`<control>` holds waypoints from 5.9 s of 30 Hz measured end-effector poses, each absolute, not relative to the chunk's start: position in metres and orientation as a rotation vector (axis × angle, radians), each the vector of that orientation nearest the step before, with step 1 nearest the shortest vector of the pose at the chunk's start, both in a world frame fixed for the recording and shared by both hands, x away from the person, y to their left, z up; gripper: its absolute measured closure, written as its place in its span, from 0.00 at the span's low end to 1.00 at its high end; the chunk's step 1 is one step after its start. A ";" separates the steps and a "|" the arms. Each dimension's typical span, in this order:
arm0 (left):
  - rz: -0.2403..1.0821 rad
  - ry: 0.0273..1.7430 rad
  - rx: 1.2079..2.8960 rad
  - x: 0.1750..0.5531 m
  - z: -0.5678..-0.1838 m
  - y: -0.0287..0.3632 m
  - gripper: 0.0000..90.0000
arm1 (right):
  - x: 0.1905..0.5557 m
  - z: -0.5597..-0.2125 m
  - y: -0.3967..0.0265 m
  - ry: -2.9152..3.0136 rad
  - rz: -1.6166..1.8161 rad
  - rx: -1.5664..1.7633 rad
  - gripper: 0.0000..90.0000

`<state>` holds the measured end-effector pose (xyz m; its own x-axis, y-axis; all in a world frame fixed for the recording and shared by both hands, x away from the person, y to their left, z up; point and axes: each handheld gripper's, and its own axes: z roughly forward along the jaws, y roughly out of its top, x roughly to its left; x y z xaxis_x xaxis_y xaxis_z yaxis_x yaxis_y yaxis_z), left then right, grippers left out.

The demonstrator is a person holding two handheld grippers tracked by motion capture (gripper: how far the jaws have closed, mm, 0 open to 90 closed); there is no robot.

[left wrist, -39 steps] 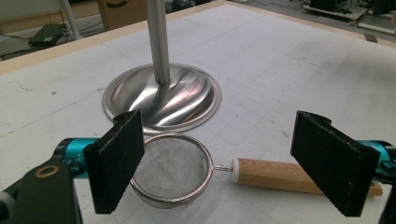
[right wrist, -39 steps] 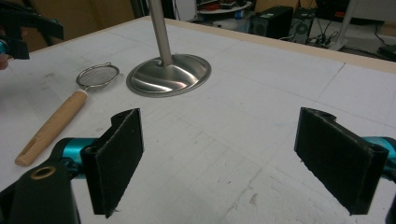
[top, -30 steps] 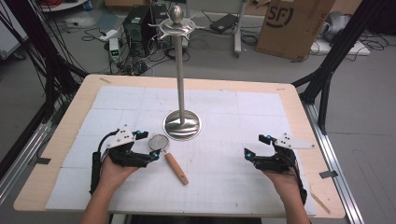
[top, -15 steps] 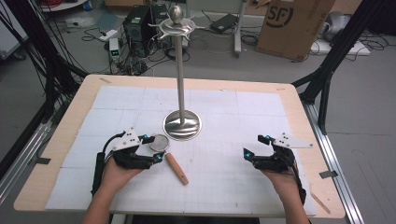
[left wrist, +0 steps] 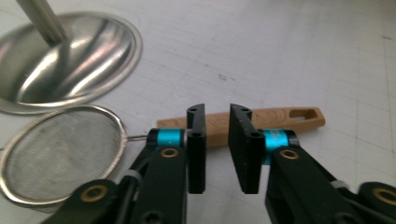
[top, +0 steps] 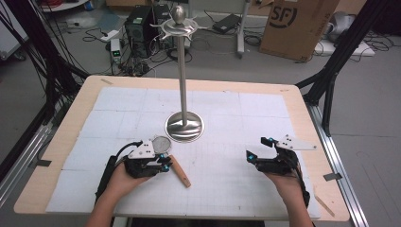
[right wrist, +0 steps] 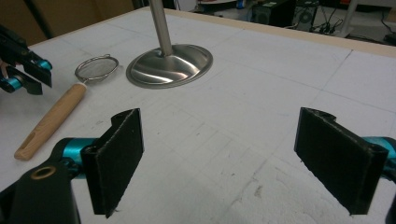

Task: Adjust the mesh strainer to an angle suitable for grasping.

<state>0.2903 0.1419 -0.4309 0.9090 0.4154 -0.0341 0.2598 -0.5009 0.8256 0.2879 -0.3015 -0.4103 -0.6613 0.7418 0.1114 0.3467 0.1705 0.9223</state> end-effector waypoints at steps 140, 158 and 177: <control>0.373 0.712 2.171 0.292 -0.418 0.128 0.96 | 0.292 -0.418 -0.293 2.158 1.471 1.064 0.16; 0.303 0.624 1.975 0.293 -0.394 0.137 0.75 | 0.293 -0.418 -0.293 2.158 1.473 1.063 0.16; 0.326 0.607 1.943 0.293 -0.388 0.139 0.37 | 0.294 -0.419 -0.291 2.166 1.468 1.068 0.16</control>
<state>0.2929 0.1393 -0.3884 0.8354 0.5481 -0.0402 0.2688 -0.3437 0.8998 0.2940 -0.2912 -0.4190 -0.6722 0.7259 0.1455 0.4041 0.1951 0.8937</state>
